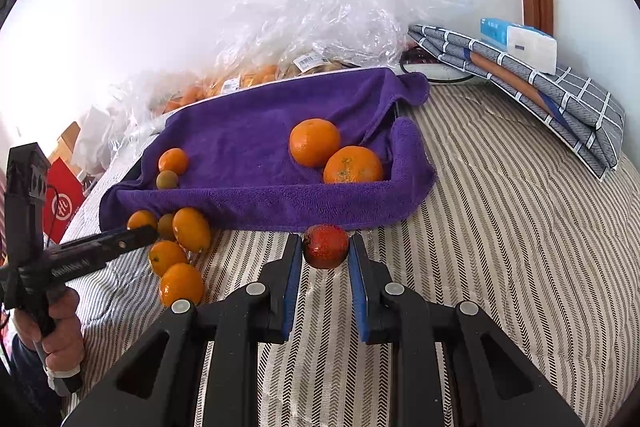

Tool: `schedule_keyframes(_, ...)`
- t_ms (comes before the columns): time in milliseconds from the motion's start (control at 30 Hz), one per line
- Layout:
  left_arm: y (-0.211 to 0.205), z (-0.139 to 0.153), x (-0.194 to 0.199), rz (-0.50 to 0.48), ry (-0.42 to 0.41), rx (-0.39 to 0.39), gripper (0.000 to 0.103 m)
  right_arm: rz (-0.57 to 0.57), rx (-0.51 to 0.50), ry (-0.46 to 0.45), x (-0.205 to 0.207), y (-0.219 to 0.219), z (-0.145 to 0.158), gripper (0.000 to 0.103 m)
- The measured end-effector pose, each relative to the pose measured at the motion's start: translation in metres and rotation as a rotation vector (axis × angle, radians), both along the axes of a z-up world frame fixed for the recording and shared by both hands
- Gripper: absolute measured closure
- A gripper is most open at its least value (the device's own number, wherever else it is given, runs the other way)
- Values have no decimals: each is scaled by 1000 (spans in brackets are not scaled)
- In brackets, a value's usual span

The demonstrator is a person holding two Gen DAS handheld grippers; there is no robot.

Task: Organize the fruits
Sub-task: 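Carry the red fruit toward the towel with the right gripper while the left gripper grasps a large orange, then lower the red fruit onto the towel and open the right gripper while the left gripper sets down the orange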

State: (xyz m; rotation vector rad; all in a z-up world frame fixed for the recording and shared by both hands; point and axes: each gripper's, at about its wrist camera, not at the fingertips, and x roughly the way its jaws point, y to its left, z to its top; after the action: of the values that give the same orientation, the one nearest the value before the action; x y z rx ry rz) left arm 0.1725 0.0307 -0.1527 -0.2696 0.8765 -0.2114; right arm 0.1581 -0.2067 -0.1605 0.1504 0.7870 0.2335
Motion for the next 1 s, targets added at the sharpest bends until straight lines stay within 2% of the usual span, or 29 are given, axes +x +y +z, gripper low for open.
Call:
schedule_keyframes(400, 6, 17, -16, 79, -132, 7, 70, 2, 8, -19, -3, 1, 3, 80)
schedule_keyframes(600, 21, 19, -15, 133, -138, -12, 70, 21, 7, -56, -8, 4, 8, 80)
schedule_keyframes(767, 32, 24, -18, 169, -159, -71, 70, 37, 20, -68, -10, 4, 9, 80)
schedule_keyframes(1000, 35, 24, -18, 168, -148, -87, 70, 28, 3, -98, -15, 4, 12, 80)
